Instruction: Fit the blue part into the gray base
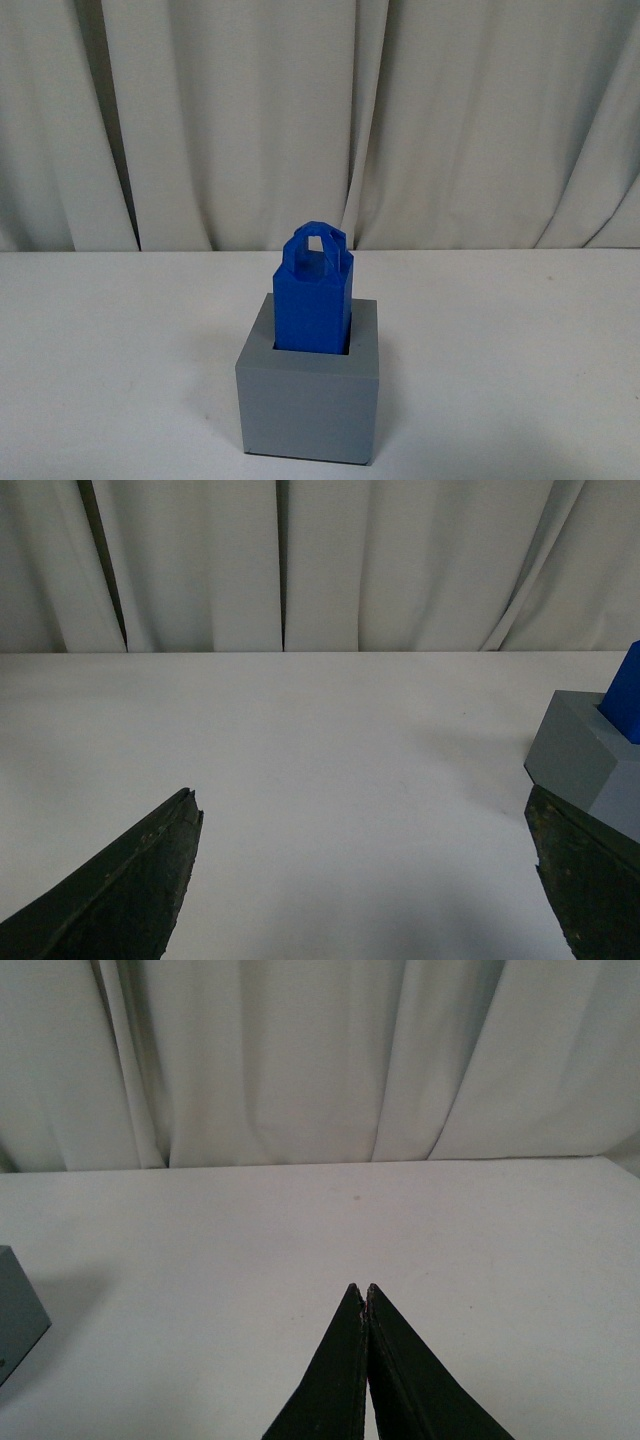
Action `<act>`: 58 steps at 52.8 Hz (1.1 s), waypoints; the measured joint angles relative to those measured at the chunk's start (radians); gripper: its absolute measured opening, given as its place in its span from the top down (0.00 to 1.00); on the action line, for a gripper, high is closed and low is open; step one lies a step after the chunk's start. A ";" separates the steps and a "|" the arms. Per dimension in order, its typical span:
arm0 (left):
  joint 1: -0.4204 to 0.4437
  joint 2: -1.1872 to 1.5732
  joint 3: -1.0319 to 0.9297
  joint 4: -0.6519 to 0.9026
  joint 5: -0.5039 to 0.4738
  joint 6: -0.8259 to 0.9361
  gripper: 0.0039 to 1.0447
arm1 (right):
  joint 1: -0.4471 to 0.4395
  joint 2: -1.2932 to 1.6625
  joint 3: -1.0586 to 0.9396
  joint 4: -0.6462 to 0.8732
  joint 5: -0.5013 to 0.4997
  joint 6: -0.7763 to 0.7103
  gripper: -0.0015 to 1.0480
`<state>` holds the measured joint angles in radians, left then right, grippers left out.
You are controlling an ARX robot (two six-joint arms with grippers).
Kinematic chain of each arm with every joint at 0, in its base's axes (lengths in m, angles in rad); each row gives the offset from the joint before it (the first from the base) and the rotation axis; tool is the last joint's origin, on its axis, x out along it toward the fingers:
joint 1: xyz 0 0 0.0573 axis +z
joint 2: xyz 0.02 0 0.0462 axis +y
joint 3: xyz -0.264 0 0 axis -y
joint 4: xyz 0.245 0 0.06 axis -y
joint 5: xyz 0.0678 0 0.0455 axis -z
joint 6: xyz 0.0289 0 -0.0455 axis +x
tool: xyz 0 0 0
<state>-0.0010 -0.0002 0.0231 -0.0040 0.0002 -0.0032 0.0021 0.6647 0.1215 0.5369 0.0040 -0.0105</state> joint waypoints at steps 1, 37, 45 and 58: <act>0.000 0.000 0.000 0.000 0.000 0.000 0.06 | 0.000 -0.004 -0.003 -0.002 0.000 0.000 0.98; 0.000 0.000 0.000 0.000 0.000 0.000 0.06 | 0.000 -0.333 -0.117 -0.203 -0.003 0.000 0.98; 0.000 0.000 0.000 0.000 0.000 0.000 0.06 | 0.000 -0.393 -0.117 -0.262 -0.004 0.000 0.98; 0.000 0.000 0.000 0.000 0.000 0.000 0.06 | 0.000 -0.472 -0.117 -0.341 -0.005 0.000 0.98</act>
<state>-0.0010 -0.0002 0.0231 -0.0040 -0.0002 -0.0032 0.0021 0.1928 0.0048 0.1963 -0.0010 -0.0101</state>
